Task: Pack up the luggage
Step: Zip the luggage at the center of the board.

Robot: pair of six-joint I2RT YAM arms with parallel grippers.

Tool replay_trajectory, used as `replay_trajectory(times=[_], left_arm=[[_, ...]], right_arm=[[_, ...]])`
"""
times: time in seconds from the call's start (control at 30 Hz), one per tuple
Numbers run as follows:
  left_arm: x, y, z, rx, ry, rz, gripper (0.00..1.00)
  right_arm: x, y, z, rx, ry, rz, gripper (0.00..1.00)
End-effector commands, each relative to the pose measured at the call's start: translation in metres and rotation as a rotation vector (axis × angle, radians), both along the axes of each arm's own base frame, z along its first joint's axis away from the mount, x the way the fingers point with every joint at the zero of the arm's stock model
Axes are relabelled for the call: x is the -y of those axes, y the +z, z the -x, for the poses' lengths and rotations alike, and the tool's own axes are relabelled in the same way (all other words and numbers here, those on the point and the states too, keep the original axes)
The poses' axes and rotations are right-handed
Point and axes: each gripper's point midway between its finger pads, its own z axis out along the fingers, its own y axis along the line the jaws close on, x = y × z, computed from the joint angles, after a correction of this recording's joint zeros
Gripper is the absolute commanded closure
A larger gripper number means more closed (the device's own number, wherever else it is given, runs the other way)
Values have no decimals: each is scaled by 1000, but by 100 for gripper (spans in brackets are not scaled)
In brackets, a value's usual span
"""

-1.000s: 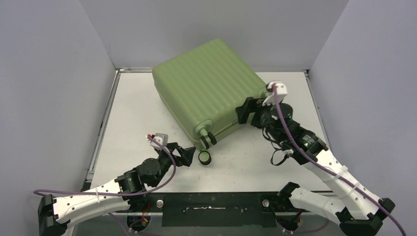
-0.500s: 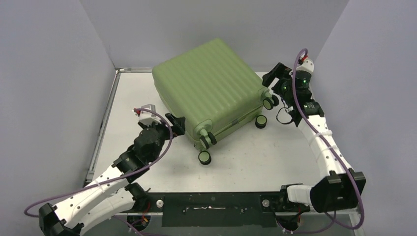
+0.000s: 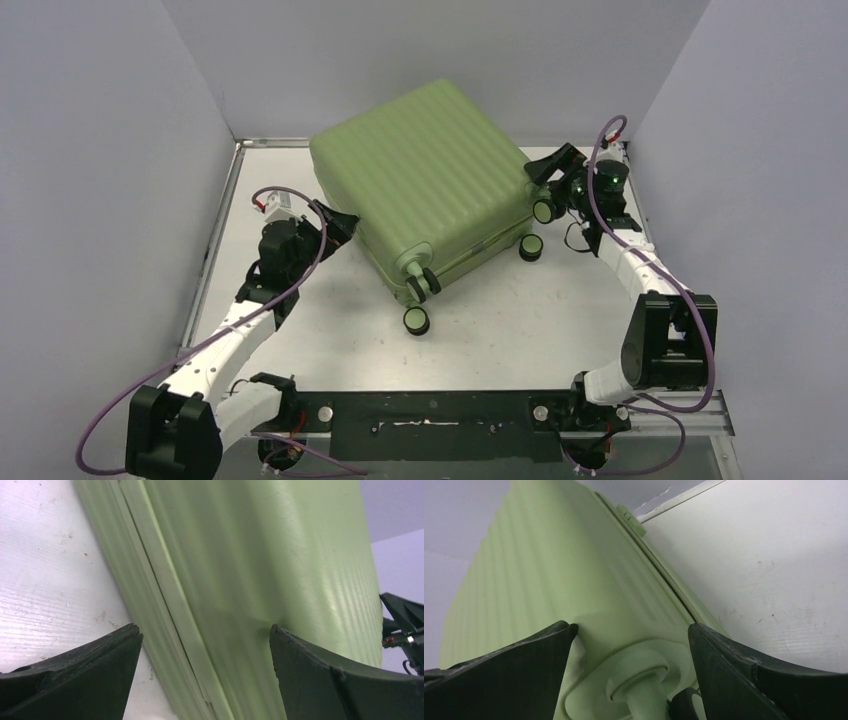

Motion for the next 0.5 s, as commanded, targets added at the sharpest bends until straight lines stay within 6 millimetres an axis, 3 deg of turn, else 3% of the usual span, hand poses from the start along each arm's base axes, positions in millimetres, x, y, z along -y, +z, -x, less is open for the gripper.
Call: replay_trajectory(times=[0.0,0.17,0.2,0.47], left_arm=[[27,12,-15,60,-154,84,3],[59,-11,-28,26,-325,109,3],[69,-11,-32,34,-369,112,3],[88,-7,-40,59,-433,62,3]], right_arm=[[-34,-3,32,26,171,-84,15],[-38,-30,67,-48,185,-107,18],[-38,-37,82,-75,178,-84,18],[-24,-56,126,-169,116,28,18]])
